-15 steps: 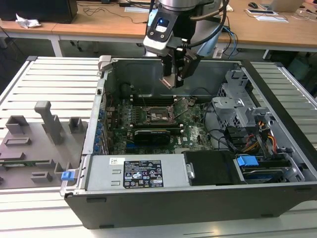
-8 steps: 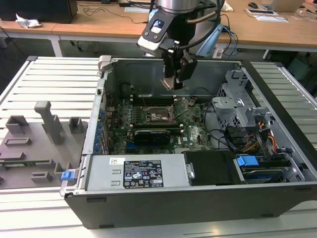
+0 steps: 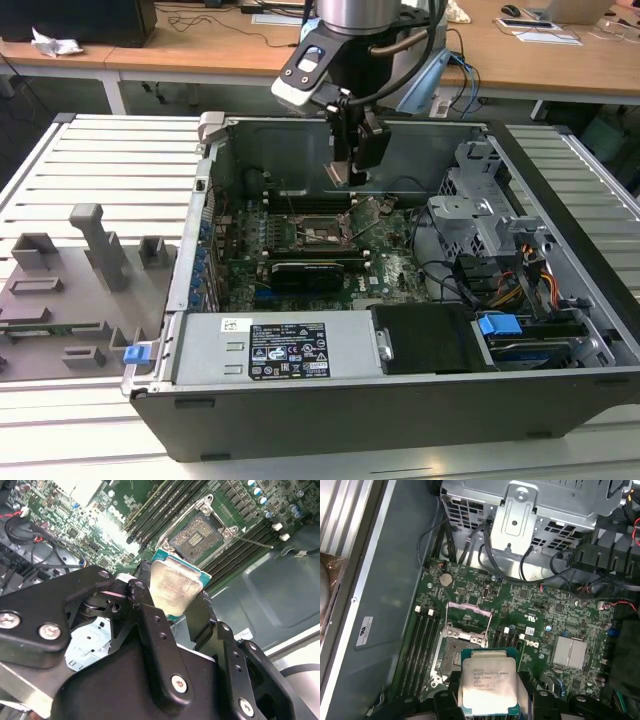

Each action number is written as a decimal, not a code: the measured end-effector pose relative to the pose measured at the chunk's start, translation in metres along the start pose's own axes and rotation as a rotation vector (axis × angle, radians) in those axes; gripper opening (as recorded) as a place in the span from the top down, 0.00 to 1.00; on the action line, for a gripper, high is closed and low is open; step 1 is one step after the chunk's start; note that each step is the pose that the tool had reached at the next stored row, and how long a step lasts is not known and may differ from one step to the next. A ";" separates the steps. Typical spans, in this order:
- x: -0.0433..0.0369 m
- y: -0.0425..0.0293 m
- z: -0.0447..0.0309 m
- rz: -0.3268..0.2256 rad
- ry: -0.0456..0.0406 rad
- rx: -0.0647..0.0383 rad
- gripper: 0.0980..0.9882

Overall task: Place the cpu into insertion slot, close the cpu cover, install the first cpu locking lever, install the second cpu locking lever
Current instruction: 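Place the cpu into insertion slot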

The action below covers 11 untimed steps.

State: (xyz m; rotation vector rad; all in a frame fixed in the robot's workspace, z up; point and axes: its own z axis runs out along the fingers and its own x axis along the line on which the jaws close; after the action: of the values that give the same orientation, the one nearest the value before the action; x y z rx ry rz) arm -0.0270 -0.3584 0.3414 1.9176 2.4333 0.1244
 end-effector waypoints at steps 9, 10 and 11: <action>0.0004 -0.0022 0.0062 0.001 -0.0006 0.000 0.52; 0.0004 -0.0022 0.0066 0.001 -0.0004 0.000 0.52; 0.0004 -0.0023 0.0073 0.001 -0.0003 0.000 0.52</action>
State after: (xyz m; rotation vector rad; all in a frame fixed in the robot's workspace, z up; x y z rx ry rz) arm -0.0287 -0.3582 0.3339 1.9191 2.4317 0.1245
